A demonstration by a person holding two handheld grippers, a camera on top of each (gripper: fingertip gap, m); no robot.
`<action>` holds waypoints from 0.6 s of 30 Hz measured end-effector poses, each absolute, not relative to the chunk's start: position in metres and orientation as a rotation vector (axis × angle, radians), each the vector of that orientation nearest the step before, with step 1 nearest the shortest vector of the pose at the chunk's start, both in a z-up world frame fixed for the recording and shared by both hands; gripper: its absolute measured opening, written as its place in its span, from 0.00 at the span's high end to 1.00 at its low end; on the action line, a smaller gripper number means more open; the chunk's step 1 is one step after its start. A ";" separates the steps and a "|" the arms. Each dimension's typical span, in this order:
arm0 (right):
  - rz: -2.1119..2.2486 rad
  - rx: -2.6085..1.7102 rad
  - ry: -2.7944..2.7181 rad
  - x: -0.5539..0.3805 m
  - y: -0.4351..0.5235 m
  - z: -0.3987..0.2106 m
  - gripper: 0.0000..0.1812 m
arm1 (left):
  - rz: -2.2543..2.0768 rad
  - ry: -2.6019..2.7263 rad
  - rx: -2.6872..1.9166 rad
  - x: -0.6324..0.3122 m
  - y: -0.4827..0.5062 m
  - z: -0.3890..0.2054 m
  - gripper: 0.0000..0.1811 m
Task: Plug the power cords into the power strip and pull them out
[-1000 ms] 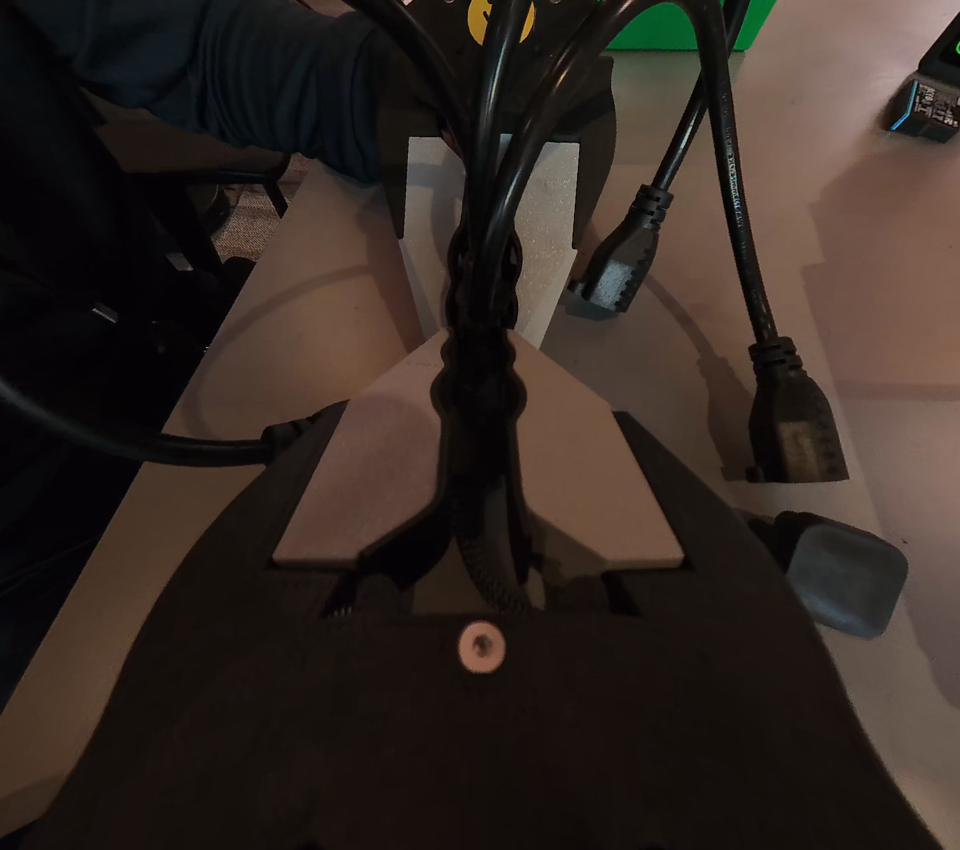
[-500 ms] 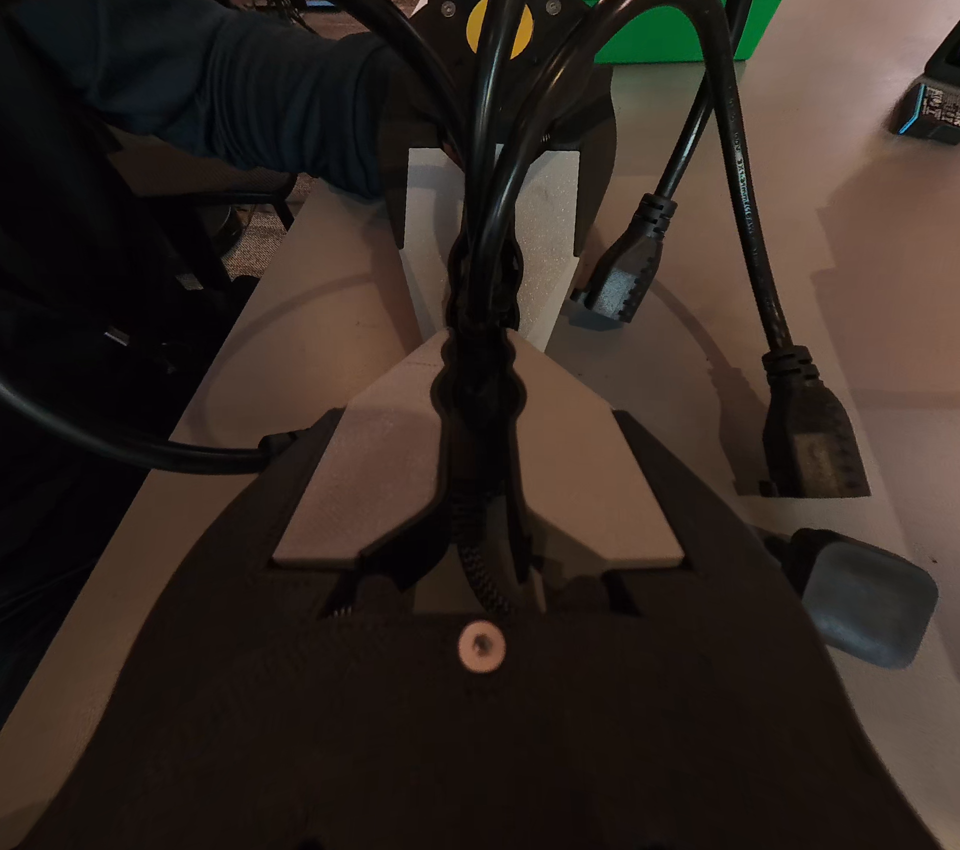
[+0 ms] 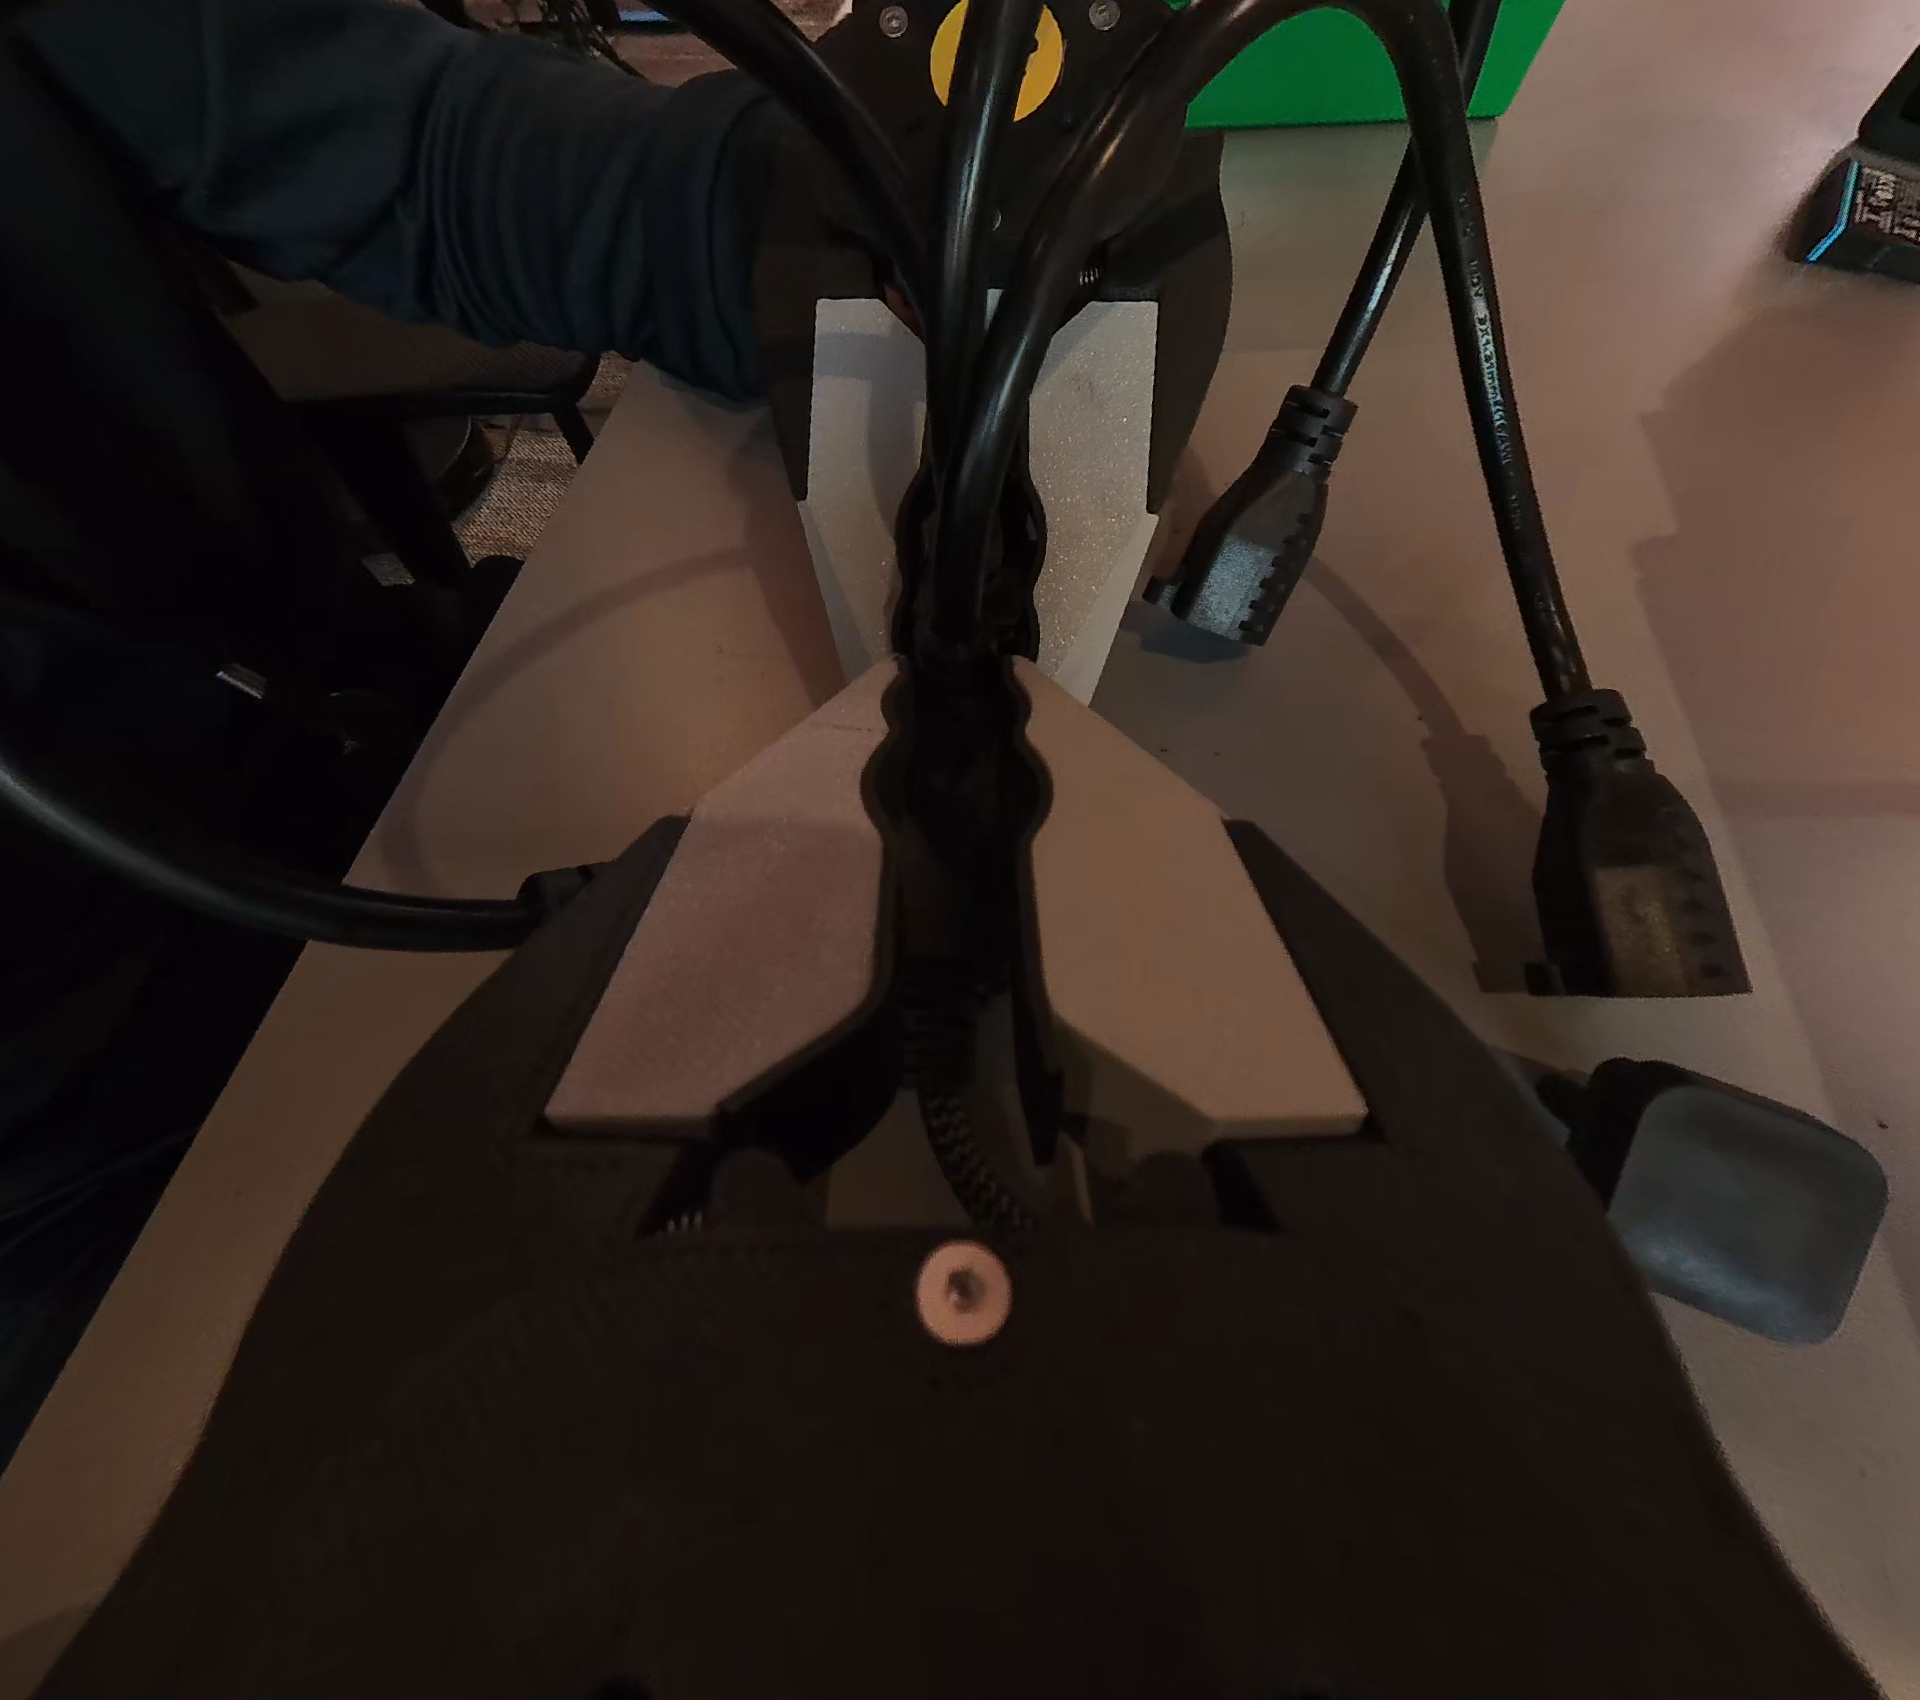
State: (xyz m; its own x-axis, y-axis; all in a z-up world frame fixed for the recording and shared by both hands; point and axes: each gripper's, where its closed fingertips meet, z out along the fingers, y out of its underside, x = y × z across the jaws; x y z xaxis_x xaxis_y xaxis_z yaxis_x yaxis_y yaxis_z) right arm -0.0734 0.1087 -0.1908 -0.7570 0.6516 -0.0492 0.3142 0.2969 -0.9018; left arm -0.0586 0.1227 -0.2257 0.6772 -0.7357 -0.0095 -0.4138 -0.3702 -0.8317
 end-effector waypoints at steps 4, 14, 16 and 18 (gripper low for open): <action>1.402 -0.838 -2.252 -0.072 0.110 -0.191 0.93 | -0.455 0.886 -2.009 -0.057 0.124 -0.226 0.86; 1.506 -0.797 -2.179 -0.069 0.113 -0.176 0.94 | -0.460 0.892 -2.005 -0.056 0.123 -0.226 0.86; 1.543 -0.805 -2.166 -0.069 0.112 -0.174 0.94 | -0.459 0.893 -2.004 -0.056 0.123 -0.226 0.86; 1.577 -0.816 -2.159 -0.070 0.111 -0.174 0.94 | -0.462 0.895 -2.004 -0.057 0.122 -0.226 0.86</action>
